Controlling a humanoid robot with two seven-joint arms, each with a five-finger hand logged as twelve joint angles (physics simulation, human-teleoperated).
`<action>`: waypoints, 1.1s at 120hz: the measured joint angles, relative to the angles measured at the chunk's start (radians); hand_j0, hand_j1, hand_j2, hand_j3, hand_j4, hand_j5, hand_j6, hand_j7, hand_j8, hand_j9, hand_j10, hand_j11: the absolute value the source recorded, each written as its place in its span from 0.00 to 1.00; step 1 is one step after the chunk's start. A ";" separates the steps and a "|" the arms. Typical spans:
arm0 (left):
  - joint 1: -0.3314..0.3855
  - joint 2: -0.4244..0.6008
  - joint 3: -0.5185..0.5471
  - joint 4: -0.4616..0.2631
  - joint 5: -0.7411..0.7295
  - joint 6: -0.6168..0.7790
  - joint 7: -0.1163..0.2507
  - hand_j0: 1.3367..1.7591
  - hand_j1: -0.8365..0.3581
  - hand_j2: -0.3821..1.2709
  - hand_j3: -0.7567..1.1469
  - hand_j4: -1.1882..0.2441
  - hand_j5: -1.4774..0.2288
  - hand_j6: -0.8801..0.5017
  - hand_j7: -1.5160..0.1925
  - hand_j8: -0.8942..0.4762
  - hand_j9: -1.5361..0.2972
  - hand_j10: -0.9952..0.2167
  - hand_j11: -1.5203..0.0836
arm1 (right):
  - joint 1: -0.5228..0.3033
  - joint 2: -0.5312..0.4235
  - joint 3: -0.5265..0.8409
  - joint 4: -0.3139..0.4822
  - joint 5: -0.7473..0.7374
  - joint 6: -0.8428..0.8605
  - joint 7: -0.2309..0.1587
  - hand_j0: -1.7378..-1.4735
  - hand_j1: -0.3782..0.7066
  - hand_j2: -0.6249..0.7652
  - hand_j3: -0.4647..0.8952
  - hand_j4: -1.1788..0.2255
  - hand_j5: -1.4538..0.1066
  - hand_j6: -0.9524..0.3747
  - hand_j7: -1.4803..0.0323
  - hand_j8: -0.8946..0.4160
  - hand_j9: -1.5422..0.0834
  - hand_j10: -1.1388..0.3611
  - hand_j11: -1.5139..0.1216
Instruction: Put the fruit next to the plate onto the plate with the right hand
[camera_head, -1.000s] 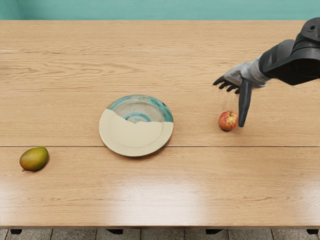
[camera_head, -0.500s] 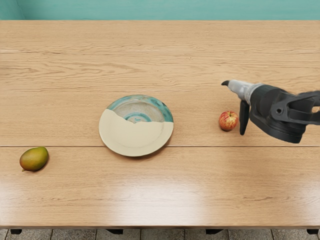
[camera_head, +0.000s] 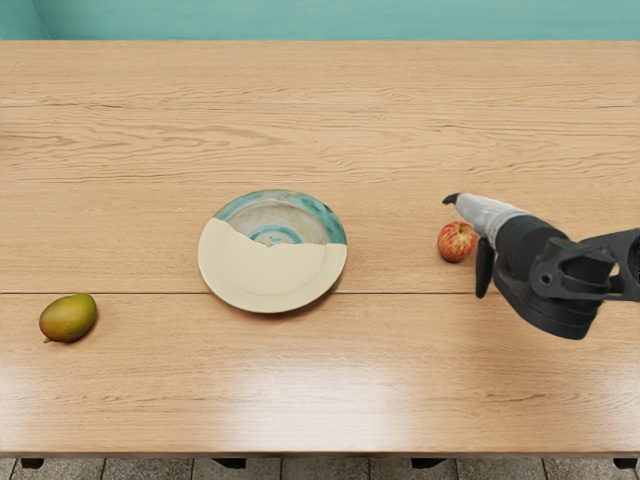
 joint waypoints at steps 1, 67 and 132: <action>0.000 0.000 0.000 0.000 0.000 0.000 0.000 0.76 0.99 0.23 0.40 0.83 0.87 0.64 0.89 0.65 0.84 0.82 0.95 | 0.000 0.001 0.001 -0.001 0.000 0.000 0.000 0.30 0.15 0.43 0.34 0.76 0.84 0.63 0.88 0.60 0.86 0.69 0.84; -0.002 0.000 0.000 0.000 0.000 0.000 0.000 0.76 0.99 0.23 0.40 0.83 0.87 0.64 0.89 0.65 0.84 0.82 0.95 | -0.101 0.080 0.016 -0.190 -0.039 -0.002 0.000 0.30 0.23 0.42 0.34 0.71 0.78 0.58 0.82 0.54 0.80 0.64 0.78; -0.001 0.000 0.000 0.000 0.000 0.000 0.000 0.76 0.99 0.23 0.40 0.83 0.87 0.64 0.89 0.65 0.84 0.82 0.95 | -0.123 0.122 0.037 -0.204 -0.060 -0.002 0.000 0.30 0.40 0.40 0.34 0.60 0.65 0.46 0.69 0.43 0.68 0.54 0.66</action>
